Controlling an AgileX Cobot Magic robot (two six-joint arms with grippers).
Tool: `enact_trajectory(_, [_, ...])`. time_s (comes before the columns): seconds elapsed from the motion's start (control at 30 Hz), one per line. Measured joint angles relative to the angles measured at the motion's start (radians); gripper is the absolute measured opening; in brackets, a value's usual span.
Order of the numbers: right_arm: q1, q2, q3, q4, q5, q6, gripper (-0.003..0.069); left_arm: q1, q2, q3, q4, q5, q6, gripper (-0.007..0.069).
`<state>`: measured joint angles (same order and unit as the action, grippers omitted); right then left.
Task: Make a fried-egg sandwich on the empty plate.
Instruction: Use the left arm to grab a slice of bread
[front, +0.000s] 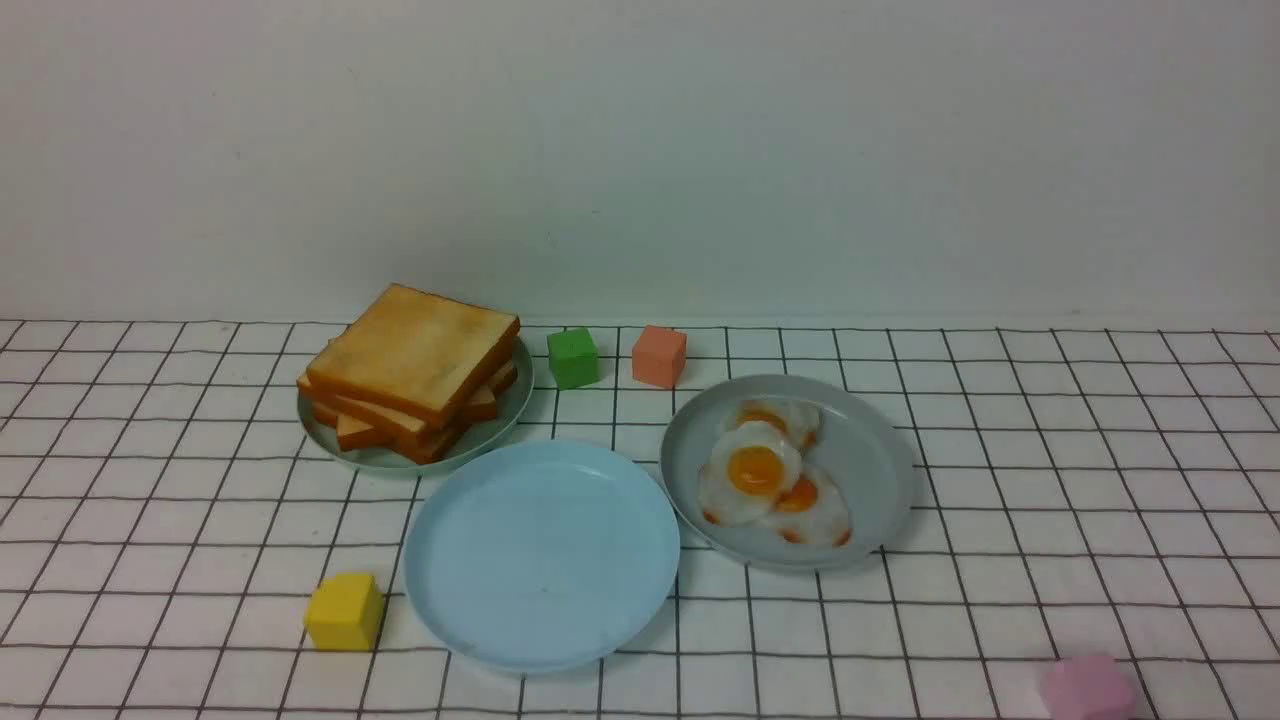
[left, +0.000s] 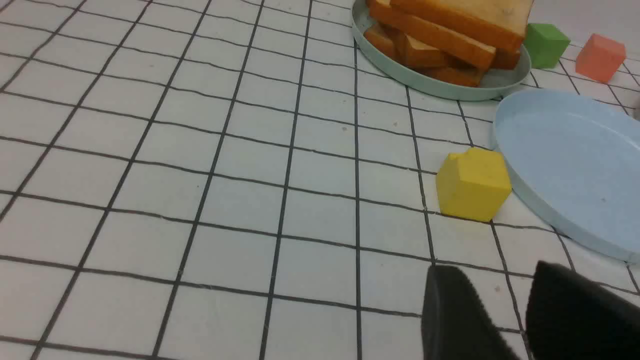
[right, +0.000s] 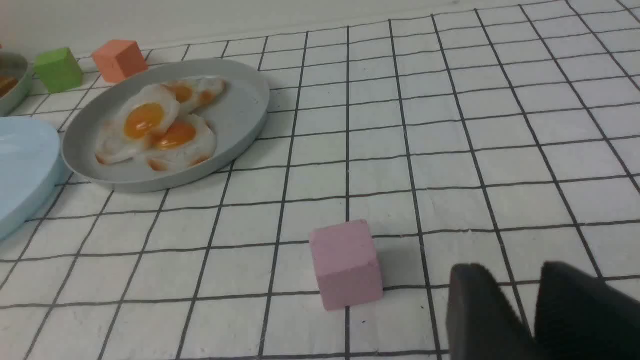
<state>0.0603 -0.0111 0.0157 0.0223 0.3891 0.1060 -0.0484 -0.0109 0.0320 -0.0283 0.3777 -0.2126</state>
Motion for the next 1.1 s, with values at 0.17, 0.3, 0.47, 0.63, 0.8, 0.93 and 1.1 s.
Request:
enact_trajectory(0.17, [0.0, 0.0, 0.0, 0.0, 0.0, 0.0, 0.0204, 0.0, 0.0, 0.0, 0.0, 0.0, 0.0, 0.0237])
enact_trajectory(0.3, [0.0, 0.0, 0.0, 0.0, 0.0, 0.0, 0.0204, 0.0, 0.0, 0.0, 0.0, 0.0, 0.0, 0.0237])
enact_trajectory(0.47, [0.0, 0.0, 0.0, 0.0, 0.0, 0.0, 0.0204, 0.0, 0.0, 0.0, 0.02, -0.004, 0.0, 0.0237])
enact_trajectory(0.63, [0.0, 0.0, 0.0, 0.0, 0.0, 0.0, 0.0204, 0.0, 0.0, 0.0, 0.064, -0.039, -0.005, 0.0237])
enact_trajectory(0.8, [0.0, 0.0, 0.0, 0.0, 0.0, 0.0, 0.0204, 0.0, 0.0, 0.0, -0.127, -0.182, -0.175, 0.0237])
enact_trajectory(0.93, [0.0, 0.0, 0.0, 0.0, 0.0, 0.0, 0.0204, 0.0, 0.0, 0.0, -0.365, -0.345, -0.341, 0.0237])
enact_trajectory(1.1, [0.0, 0.0, 0.0, 0.0, 0.0, 0.0, 0.0204, 0.0, 0.0, -0.028, -0.422, -0.318, -0.366, 0.0202])
